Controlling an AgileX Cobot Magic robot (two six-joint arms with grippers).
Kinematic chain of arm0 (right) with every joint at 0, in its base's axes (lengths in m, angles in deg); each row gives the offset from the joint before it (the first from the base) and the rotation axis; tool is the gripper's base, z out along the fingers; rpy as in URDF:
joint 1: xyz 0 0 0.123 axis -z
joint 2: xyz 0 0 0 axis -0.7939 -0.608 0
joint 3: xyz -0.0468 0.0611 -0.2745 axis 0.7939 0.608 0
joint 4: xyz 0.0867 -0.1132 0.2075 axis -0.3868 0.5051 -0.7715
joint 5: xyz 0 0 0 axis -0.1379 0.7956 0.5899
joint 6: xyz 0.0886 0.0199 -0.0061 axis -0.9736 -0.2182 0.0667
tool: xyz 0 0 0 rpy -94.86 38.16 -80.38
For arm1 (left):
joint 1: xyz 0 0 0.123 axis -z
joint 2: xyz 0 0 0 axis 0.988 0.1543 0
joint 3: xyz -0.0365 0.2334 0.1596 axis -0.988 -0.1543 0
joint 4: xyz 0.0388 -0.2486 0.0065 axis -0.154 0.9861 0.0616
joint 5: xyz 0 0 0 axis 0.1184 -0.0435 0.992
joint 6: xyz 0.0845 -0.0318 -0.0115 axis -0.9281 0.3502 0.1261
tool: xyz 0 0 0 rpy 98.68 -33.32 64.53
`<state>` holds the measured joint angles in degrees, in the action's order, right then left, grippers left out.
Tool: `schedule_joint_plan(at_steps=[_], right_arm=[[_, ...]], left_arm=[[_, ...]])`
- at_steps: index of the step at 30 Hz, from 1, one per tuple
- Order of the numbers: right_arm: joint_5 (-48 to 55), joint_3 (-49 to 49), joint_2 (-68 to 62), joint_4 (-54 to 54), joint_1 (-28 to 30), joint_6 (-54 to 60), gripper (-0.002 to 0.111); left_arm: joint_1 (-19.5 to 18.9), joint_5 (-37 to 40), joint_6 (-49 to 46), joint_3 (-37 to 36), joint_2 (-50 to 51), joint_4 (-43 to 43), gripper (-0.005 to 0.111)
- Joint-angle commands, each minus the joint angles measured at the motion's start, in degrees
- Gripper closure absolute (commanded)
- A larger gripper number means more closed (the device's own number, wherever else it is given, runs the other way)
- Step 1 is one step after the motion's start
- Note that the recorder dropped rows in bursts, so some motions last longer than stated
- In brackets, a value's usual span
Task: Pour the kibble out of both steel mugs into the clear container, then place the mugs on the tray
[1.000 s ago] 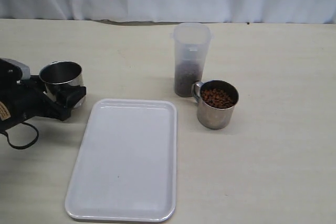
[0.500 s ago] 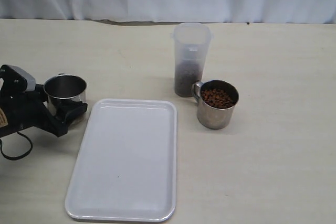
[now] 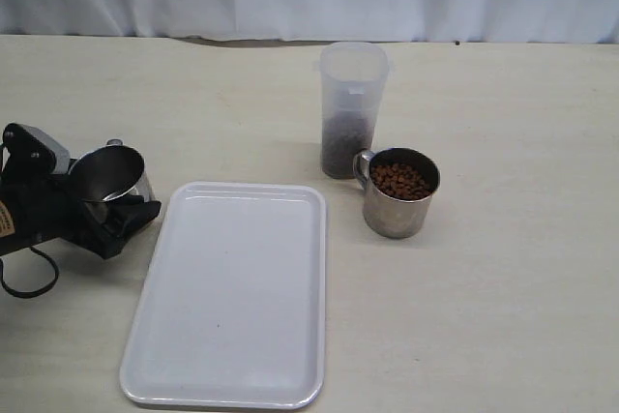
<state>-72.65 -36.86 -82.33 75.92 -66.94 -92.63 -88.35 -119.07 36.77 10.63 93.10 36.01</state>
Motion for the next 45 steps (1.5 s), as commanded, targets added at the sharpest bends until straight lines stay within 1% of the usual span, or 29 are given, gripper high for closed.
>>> schedule_joint_plan(at_steps=[1,5,10,12,14,16,19,20,25,27,28,30,31,33,35,36,37,38,39,41,42,43,45], right_arm=[[-0.34,0.22,0.2,-0.21,0.22,-0.47,0.103],[-0.34,0.22,0.2,-0.21,0.22,-0.47,0.103],[-0.34,0.22,0.2,-0.21,0.22,-0.47,0.103],[-0.34,0.22,0.2,-0.21,0.22,-0.47,0.103],[-0.34,0.22,0.2,-0.21,0.22,-0.47,0.103],[-0.34,0.22,0.2,-0.21,0.22,-0.47,0.103],[-0.34,0.22,0.2,-0.21,0.22,-0.47,0.103],[-0.34,0.22,0.2,-0.21,0.22,-0.47,0.103],[-0.34,0.22,0.2,-0.21,0.22,-0.47,0.103],[-0.34,0.22,0.2,-0.21,0.22,-0.47,0.103],[-0.34,0.22,0.2,-0.21,0.22,-0.47,0.103],[-0.34,0.22,0.2,-0.21,0.22,-0.47,0.103],[-0.34,0.22,0.2,-0.21,0.22,-0.47,0.103],[-0.34,0.22,0.2,-0.21,0.22,-0.47,0.103],[-0.34,0.22,0.2,-0.21,0.22,-0.47,0.103],[-0.34,0.22,0.2,-0.21,0.22,-0.47,0.103],[-0.34,0.22,0.2,-0.21,0.22,-0.47,0.103],[-0.34,0.22,0.2,-0.21,0.22,-0.47,0.103],[-0.34,0.22,0.2,-0.21,0.22,-0.47,0.103],[-0.34,0.22,0.2,-0.21,0.22,-0.47,0.103],[-0.34,0.22,0.2,-0.21,0.22,-0.47,0.103],[-0.34,0.22,0.2,-0.21,0.22,-0.47,0.103],[-0.34,0.22,0.2,-0.21,0.22,-0.47,0.103]], left_arm=[[-0.33,0.77,-0.22,-0.25,-0.61,-0.08,0.032],[-0.91,6.54,0.49,-0.25,-4.27,-4.44,0.032],[-1.06,9.87,8.15,-0.25,-9.59,-8.09,0.032],[-1.06,12.5,12.46,-0.25,-12.01,-9.34,0.032],[-1.06,16.4,14.32,-0.25,-14.56,-13.39,0.032],[-1.06,18.27,16.09,-0.25,-16.54,-18.34,0.032],[-1.06,17.85,19.29,-0.25,-19.35,-24.62,0.032],[-1.06,17.26,21.8,-0.25,-21.15,-26.76,0.032],[-1.06,16.75,29.0,-0.25,-26.45,-28.38,0.032],[-1.06,16.64,33.53,-0.25,-30.45,-28.28,0.032],[-1.06,16.25,35.27,-0.25,-32.21,-28.28,0.032],[-1.06,11.94,42.24,-0.25,-37.07,-27.89,0.032],[-1.06,6.39,46.65,-0.25,-39.93,-27.89,0.032],[-1.06,-5.13,50.05,-0.25,-44.47,-28.28,0.032],[-1.06,-11.15,55.79,-0.25,-47.33,-28.13,0.032],[-1.06,-11.15,55.67,-0.25,-48.17,-28.13,0.033],[-1.06,-11.15,55.81,-0.25,-49.03,-28.25,0.035],[-1.06,-11.15,56.75,-0.25,-49.77,-28.67,0.041],[-1.06,-11.15,58.97,-0.25,-50.81,-29.5,0.052],[-1.06,-11.15,61.82,-0.25,-53.06,-31.06,0.08],[-1.06,-11.15,61.82,-0.25,-54.18,-31.39,0.097],[-1.06,-11.15,61.16,-0.5,-55.42,-31.01,0.106],[-1.06,-11.15,61.04,-1.71,-58.55,-27.67,0.107]])
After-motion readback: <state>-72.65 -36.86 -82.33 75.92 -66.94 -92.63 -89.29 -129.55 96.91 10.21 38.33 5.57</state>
